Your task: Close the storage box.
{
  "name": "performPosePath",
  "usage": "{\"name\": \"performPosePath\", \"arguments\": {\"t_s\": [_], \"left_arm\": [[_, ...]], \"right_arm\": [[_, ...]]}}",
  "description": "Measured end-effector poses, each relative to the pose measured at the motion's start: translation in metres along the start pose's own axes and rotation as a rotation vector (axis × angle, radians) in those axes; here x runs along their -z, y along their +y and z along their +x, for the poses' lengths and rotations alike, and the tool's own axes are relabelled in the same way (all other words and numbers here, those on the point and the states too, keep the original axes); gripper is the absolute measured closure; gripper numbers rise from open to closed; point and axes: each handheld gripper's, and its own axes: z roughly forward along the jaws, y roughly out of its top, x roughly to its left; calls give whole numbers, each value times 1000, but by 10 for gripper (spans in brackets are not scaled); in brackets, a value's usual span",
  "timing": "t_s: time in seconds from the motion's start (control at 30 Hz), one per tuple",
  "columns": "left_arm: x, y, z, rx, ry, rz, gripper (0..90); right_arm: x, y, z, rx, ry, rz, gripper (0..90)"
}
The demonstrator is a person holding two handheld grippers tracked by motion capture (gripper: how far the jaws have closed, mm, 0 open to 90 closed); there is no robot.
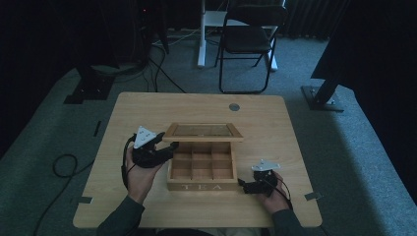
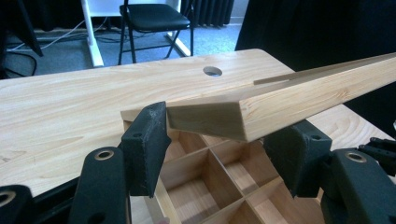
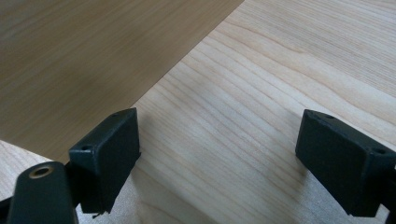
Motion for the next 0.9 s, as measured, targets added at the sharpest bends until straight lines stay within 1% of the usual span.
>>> {"name": "performPosePath", "arguments": {"t_s": [0.2, 0.23, 0.37, 0.47, 0.9], "left_arm": [[2, -6, -2, -19, -3, 3, 397], [3, -7, -2, -14, -6, 2, 396], [5, -11, -3, -21, -12, 11, 391], [5, -16, -2, -12, -22, 13, 386], [7, -33, -5, 1, -32, 25, 378]], "right_arm": [[0, 0, 0, 0, 0, 1, 133], [0, 0, 0, 0, 0, 1, 133], [0, 0, 0, 3, -2, -1, 133], [0, 0, 0, 2, -1, 0, 133], [0, 0, 0, 1, -2, -1, 133]]}}
